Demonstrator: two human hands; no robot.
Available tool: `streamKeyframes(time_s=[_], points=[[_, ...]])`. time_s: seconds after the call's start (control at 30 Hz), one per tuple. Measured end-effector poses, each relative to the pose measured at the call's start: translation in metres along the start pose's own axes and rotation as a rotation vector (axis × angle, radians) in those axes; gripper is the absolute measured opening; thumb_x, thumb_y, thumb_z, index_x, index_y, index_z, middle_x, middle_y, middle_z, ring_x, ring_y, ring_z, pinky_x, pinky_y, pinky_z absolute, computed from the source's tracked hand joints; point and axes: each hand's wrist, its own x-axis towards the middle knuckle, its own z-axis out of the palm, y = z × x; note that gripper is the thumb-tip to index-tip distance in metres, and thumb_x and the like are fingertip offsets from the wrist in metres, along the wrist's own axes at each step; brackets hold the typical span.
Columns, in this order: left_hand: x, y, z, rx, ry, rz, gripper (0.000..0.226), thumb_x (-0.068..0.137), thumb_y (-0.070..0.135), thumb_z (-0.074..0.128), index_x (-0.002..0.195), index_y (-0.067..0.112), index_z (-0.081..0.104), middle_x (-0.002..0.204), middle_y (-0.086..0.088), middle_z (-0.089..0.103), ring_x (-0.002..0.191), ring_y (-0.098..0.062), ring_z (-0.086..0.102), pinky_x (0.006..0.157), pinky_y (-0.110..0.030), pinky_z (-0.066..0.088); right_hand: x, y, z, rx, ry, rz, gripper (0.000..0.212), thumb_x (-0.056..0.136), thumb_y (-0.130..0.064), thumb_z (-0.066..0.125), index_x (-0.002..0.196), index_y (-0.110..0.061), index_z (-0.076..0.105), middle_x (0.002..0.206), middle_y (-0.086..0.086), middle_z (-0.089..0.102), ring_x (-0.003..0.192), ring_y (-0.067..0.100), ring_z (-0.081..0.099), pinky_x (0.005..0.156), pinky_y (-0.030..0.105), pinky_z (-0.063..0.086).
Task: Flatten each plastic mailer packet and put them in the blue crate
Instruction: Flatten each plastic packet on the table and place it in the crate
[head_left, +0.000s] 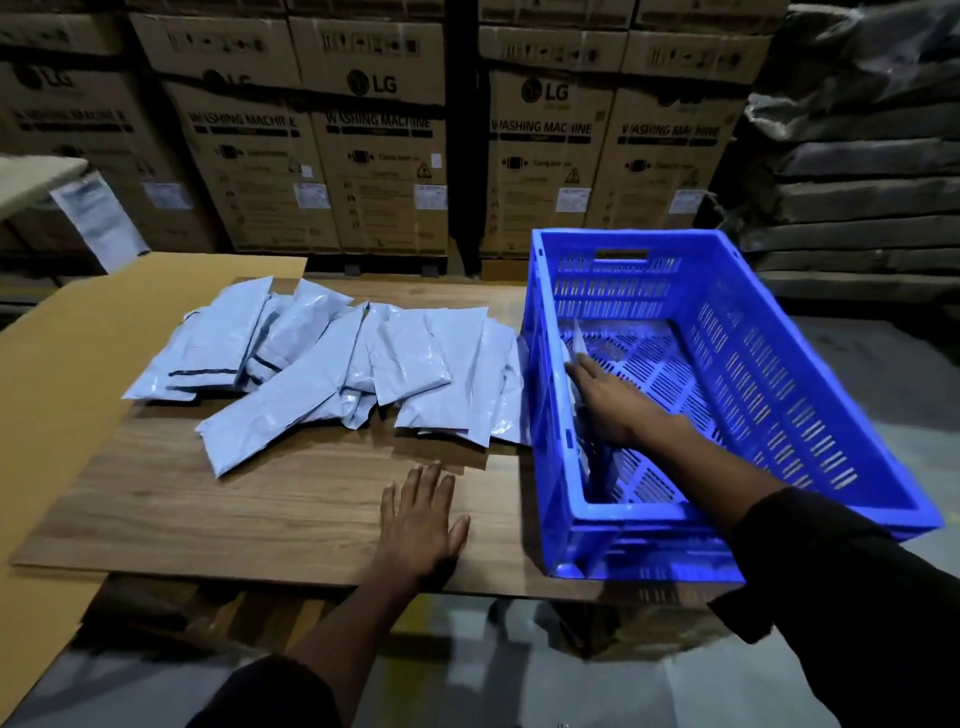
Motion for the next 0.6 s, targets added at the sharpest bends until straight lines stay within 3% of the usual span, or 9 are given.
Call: streamKeyframes(time_s=[0.07,0.13,0.17,0.23,0.3,0.33,0.37,0.47,0.6], points=[[-0.001,0.0,0.001,0.001,-0.006,0.005,0.071,0.086,0.059,0.035,0.142,0.018,0.052,0.157,-0.005,0.04,0.145,-0.03,0.035,0.112,-0.061,0.027,-0.001,0.0,0.001,0.122,0.069,0.004,0.076,0.1,-0.022,0.052,0.158,-0.011,0.005,0.165,0.019,0.0,0.141,0.046,0.033,0.108,0.052,0.038],[0.0,-0.001,0.002,0.002,0.002,0.009,0.071,0.086,0.06,0.034,0.142,0.019,0.052,0.158,-0.004,0.039,0.145,-0.03,0.034,0.113,-0.061,0.026,-0.003,-0.002,0.0,0.247,0.165,0.029,0.073,0.103,-0.032,0.046,0.157,-0.005,0.005,0.163,0.023,0.006,0.147,0.041,0.021,0.114,0.05,0.031],[0.0,-0.001,0.002,0.001,-0.002,0.006,0.071,0.086,0.06,0.035,0.141,0.019,0.053,0.157,-0.004,0.04,0.144,-0.03,0.036,0.112,-0.061,0.027,-0.004,-0.002,-0.001,0.296,0.183,0.054,0.069,0.104,-0.034,0.043,0.156,-0.002,0.011,0.16,0.026,0.016,0.146,0.04,0.024,0.114,0.048,0.032],[0.0,-0.002,0.003,0.0,-0.001,0.005,0.069,0.085,0.059,0.037,0.138,0.019,0.056,0.154,-0.005,0.044,0.142,-0.031,0.04,0.11,-0.062,0.031,-0.008,-0.004,-0.003,0.331,0.154,0.1,0.067,0.103,-0.048,0.035,0.148,0.001,0.028,0.141,0.03,0.047,0.129,0.044,0.047,0.096,0.042,0.041],[0.001,-0.002,0.002,-0.009,-0.004,0.016,0.069,0.085,0.059,0.037,0.137,0.018,0.057,0.153,-0.005,0.045,0.141,-0.031,0.041,0.109,-0.062,0.032,-0.01,-0.005,-0.002,0.336,0.148,0.065,0.095,0.088,-0.078,0.012,0.133,0.0,0.043,0.115,0.03,0.062,0.104,0.044,0.06,0.076,0.037,0.037],[0.0,-0.002,0.0,-0.018,-0.003,0.022,0.071,0.086,0.06,0.034,0.139,0.018,0.055,0.155,-0.005,0.043,0.143,-0.031,0.038,0.111,-0.062,0.03,-0.01,-0.005,0.0,0.334,0.144,0.052,0.101,0.083,-0.082,0.006,0.128,-0.001,0.046,0.109,0.03,0.063,0.099,0.044,0.061,0.073,0.037,0.036],[0.0,-0.002,0.0,-0.025,-0.007,0.029,0.074,0.086,0.061,0.03,0.143,0.019,0.051,0.159,-0.004,0.037,0.147,-0.03,0.032,0.114,-0.061,0.024,-0.01,-0.007,-0.001,0.322,0.171,0.067,0.092,0.089,-0.077,0.011,0.126,0.0,0.047,0.108,0.03,0.063,0.099,0.045,0.061,0.073,0.038,0.037],[0.001,-0.004,-0.004,-0.048,-0.01,0.049,0.082,0.085,0.064,0.02,0.151,0.02,0.04,0.165,-0.002,0.023,0.153,-0.027,0.017,0.118,-0.057,0.012,-0.008,-0.009,-0.01,0.261,0.331,0.156,0.043,0.105,-0.036,0.037,0.122,0.001,0.05,0.109,0.03,0.064,0.101,0.045,0.06,0.072,0.04,0.036],[0.001,-0.022,-0.008,-0.051,-0.007,0.104,0.068,0.086,0.053,0.039,0.133,0.009,0.06,0.145,-0.009,0.054,0.131,-0.03,0.054,0.106,-0.049,0.04,-0.009,-0.034,-0.042,0.246,0.703,0.192,0.03,0.099,-0.026,0.052,0.119,-0.004,0.058,0.111,0.023,0.067,0.1,0.043,0.062,0.077,0.045,0.049]])
